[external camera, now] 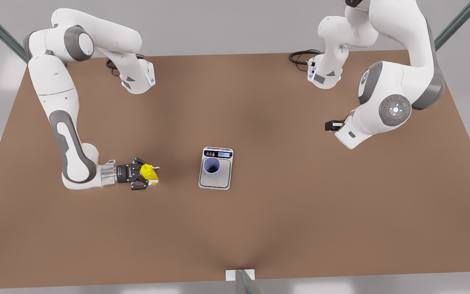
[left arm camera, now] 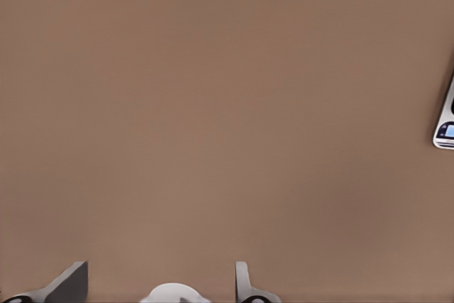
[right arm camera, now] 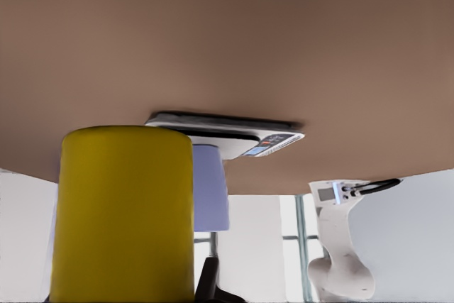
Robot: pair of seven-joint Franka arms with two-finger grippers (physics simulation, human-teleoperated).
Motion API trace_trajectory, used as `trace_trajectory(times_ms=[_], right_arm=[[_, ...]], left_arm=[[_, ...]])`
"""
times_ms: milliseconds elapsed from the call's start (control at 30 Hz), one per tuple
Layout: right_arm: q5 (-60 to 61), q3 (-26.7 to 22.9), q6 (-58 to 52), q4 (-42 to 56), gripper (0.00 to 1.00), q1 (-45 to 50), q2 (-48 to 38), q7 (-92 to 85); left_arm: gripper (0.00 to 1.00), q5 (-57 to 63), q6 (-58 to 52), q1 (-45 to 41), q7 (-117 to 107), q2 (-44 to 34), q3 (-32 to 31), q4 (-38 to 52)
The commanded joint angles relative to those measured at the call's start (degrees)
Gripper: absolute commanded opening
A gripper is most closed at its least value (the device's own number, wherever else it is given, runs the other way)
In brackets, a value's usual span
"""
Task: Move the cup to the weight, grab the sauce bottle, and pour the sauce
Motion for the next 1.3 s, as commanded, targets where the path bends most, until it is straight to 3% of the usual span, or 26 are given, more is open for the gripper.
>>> trace_trajectory(times_ms=[0,100,367,400,433,500,1267], right_arm=[[4.2,0.1,2.2,-0.6,0.22,-0.1,-0.1,-1.2],[3.9,1.3,2.4,-5.5,0.23,-2.9,-0.3,-7.3],[0.0,1.3,3.3,-7.1,0.26,-5.6,3.4,-11.7],[0.0,1.3,3.3,-7.1,0.31,-6.2,4.5,-12.4],[0.0,1.3,3.3,-6.9,0.48,-6.2,4.5,-12.2],[0.0,1.4,3.4,-6.6,1.0,-6.1,4.4,-9.8],[-1.2,1.9,4.1,-5.8,1.0,-8.2,4.5,-10.6]], left_arm=[[1.0,0.0,0.0,0.0,0.0,0.0,0.0,0.0],[1.0,0.0,0.0,-0.1,0.0,0.1,-0.3,0.0],[1.0,0.0,0.0,-0.1,0.0,0.1,-0.3,0.0],[1.0,0.0,0.0,-0.1,0.0,0.1,-0.3,0.0],[1.0,0.0,0.0,0.0,0.0,0.1,-0.3,0.0],[1.0,0.0,0.0,-0.1,-0.1,0.0,-0.4,0.1],[1.0,0.1,0.2,-0.1,0.1,0.1,-0.4,0.1]])
